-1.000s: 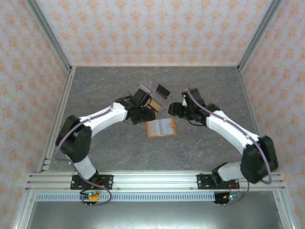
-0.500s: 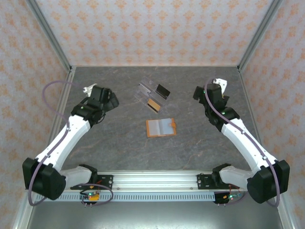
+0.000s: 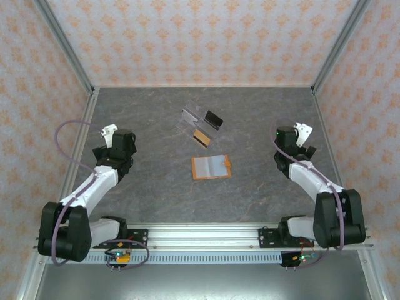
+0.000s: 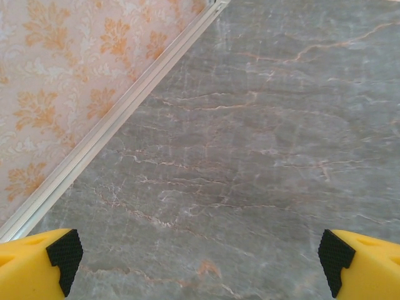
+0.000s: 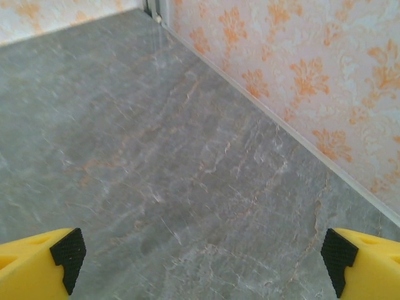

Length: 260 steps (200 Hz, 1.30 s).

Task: Take the credit cards out of the card holder

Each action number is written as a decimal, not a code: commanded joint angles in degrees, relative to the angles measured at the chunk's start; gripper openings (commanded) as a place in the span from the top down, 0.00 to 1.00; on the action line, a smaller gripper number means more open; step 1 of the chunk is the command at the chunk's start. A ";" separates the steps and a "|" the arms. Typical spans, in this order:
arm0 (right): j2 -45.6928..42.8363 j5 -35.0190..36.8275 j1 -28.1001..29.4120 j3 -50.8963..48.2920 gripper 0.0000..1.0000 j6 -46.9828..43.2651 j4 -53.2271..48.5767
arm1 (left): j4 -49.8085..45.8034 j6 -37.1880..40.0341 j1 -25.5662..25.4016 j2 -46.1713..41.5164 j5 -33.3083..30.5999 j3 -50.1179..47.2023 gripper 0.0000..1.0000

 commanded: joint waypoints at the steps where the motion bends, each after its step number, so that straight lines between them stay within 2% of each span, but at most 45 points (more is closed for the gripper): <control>1: 2.58 0.12 -0.72 -2.20 0.00 -2.93 11.12 | 15.53 7.42 1.57 2.63 4.36 -3.69 0.00; 27: 6.14 -5.31 -0.73 -6.46 0.01 -6.55 22.66 | 24.46 12.07 1.94 5.90 8.34 -6.56 0.00; 93: 9.53 -19.80 -1.63 -11.00 0.00 -13.19 36.82 | 44.34 14.87 2.24 7.88 21.42 -13.77 0.00; 111: 11.70 -22.25 -1.56 -12.76 0.01 -14.36 41.51 | 46.17 15.51 2.32 9.81 23.06 -13.92 0.00; 136: 13.27 -22.84 -1.61 -12.70 0.00 -14.58 42.70 | 49.66 15.36 2.29 12.44 22.84 -14.62 0.00; 162: 13.47 -21.79 -1.61 -12.44 0.01 -13.97 42.16 | 49.06 15.22 2.29 16.98 22.30 -12.06 0.00; 199: 13.69 -22.48 -2.75 -11.21 0.01 -12.89 40.10 | 46.06 14.64 1.65 17.05 18.44 -10.60 0.00; 260: 13.63 -22.56 -2.73 -11.31 0.01 -12.90 40.18 | 45.97 15.12 1.46 17.03 18.94 -10.55 0.00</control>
